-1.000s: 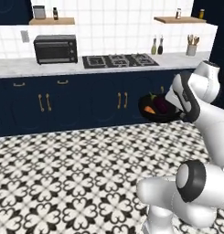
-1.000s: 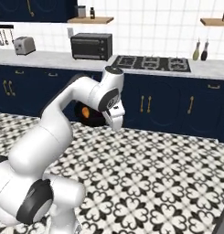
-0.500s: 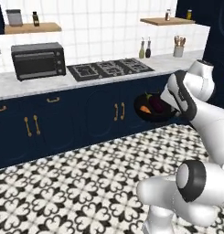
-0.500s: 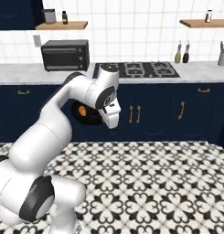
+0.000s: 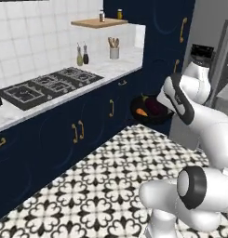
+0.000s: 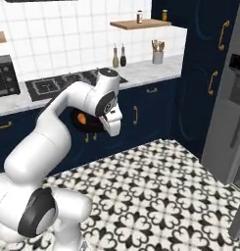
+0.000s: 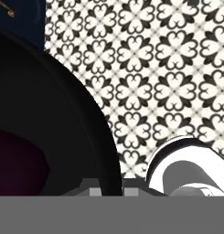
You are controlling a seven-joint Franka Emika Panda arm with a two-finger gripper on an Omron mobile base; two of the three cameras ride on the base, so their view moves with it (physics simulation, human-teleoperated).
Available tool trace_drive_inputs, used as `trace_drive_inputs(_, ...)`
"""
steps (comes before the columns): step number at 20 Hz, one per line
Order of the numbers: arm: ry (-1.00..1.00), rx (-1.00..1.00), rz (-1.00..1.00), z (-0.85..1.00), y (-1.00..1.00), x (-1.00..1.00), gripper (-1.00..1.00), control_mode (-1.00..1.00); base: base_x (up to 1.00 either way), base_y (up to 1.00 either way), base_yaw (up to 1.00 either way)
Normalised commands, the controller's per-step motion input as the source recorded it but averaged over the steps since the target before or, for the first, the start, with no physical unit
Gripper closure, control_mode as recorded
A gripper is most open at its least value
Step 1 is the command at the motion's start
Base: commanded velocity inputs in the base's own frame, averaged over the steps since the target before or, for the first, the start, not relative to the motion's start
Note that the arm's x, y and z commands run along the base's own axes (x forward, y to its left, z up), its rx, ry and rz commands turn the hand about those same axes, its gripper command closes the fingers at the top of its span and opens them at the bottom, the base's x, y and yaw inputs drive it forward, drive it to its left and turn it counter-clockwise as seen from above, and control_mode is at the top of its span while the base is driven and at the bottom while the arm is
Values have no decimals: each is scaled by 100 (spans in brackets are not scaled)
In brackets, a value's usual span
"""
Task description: Pick the chicken drumstick and eggplant from their plates and place them in the bowl. Then put the bowl in the fridge.
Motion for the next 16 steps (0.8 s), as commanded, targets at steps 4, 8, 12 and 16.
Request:
trace_drive_inputs(4,0,0,0,0,0,0,100,100,66,64,-80)
trace_drive_inputs(8,0,0,0,0,0,0,100,100,73,64,-78)
trace_drive_inputs(12,0,0,0,0,0,0,100,100,80,63,-74)
trace_drive_inputs(16,0,0,0,0,0,0,100,100,91,71,-70)
